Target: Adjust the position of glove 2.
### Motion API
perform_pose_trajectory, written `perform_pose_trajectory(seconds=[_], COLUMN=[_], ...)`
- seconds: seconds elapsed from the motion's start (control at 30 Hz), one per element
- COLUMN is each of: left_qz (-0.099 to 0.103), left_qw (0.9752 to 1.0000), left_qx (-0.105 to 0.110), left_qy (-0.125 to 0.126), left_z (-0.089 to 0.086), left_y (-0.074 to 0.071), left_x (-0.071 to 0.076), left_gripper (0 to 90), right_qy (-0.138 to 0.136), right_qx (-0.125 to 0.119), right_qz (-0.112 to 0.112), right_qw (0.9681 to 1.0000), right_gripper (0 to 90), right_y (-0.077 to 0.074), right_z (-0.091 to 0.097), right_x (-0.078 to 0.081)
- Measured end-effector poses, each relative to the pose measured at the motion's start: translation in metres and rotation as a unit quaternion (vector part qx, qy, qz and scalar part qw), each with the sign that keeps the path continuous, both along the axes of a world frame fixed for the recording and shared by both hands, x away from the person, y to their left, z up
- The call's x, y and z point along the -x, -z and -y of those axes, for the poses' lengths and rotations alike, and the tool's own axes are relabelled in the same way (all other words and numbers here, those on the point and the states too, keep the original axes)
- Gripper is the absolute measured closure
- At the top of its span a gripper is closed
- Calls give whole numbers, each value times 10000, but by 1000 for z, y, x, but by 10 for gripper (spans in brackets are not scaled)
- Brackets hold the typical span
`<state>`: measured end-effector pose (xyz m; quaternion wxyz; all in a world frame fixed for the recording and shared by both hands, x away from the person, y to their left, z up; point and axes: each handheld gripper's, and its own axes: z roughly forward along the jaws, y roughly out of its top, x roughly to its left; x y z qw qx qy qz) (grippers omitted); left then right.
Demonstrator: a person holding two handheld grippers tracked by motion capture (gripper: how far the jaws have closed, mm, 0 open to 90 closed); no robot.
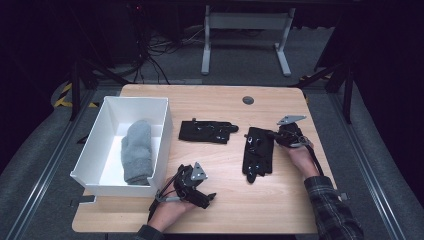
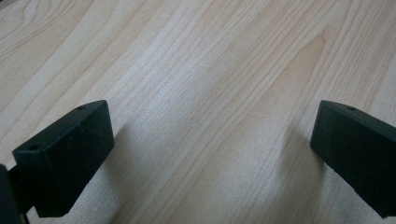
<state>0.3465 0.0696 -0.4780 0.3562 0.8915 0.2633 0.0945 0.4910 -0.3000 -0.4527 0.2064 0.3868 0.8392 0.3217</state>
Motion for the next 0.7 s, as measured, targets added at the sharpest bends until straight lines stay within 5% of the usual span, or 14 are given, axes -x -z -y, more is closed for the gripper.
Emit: perform_pose_trajectory(seconds=[0.7], left_qz=[2], left_qw=[10000], left_qx=[7], left_qy=[1], left_z=[0], left_y=[0], left_x=[0], left_gripper=[0], right_qy=[-133], right_qx=[165], right_qz=[-369], right_qw=[9991], right_gripper=[900], right_y=[-6], right_z=[40], right_x=[75])
